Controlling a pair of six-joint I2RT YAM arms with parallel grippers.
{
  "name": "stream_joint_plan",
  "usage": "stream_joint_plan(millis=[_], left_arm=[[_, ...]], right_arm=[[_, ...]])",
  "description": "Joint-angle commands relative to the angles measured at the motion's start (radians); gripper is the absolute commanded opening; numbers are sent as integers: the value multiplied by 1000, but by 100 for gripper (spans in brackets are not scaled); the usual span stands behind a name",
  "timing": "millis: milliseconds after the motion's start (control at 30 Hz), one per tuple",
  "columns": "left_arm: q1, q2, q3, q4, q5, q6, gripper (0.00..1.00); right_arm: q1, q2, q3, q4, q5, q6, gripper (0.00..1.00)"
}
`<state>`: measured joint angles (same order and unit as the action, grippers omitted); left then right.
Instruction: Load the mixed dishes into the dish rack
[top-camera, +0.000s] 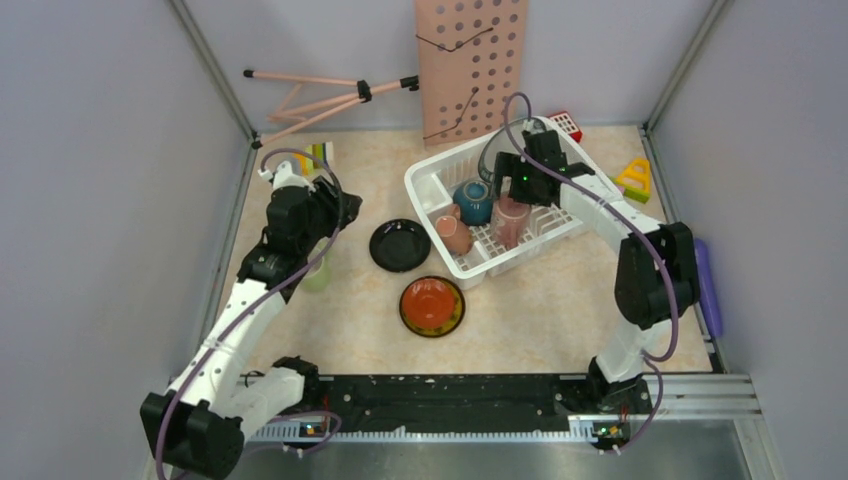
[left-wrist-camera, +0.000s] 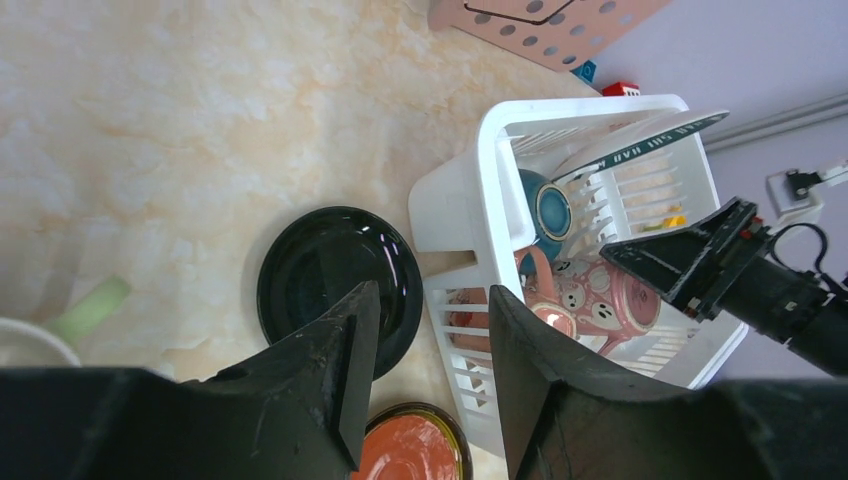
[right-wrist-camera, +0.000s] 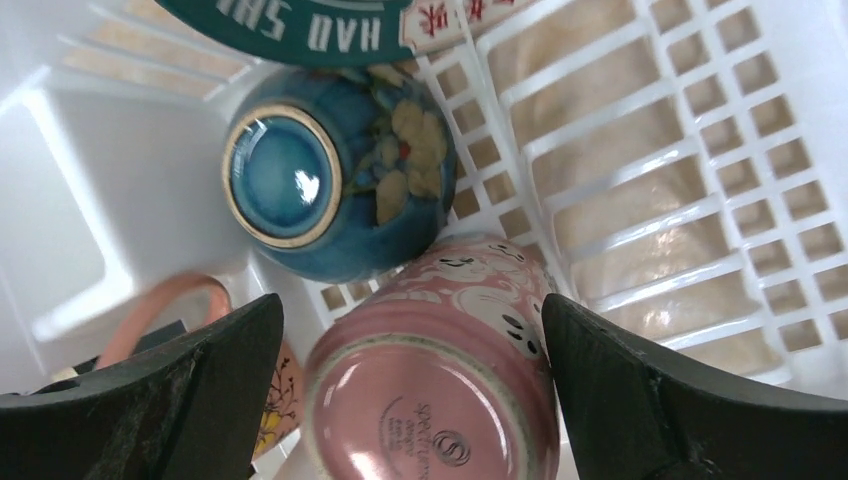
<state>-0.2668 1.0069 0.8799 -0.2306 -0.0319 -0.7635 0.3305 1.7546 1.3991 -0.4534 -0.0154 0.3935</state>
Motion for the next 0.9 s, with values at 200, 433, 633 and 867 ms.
stream_joint_plan(millis=[200, 433, 633, 867], left_arm=[[6, -106, 48, -113, -102, 76, 50], [6, -99, 50, -117, -101, 77, 50], [6, -98, 42, -110, -109, 77, 50], [6, -88, 33, -88, -87, 91, 50]], right_arm=[[28, -136, -215, 154, -169, 97, 97], [28, -162, -214, 124, -199, 104, 97], [-31, -168, -190, 90, -169, 84, 99], [-75, -132, -167, 99, -178, 76, 99]])
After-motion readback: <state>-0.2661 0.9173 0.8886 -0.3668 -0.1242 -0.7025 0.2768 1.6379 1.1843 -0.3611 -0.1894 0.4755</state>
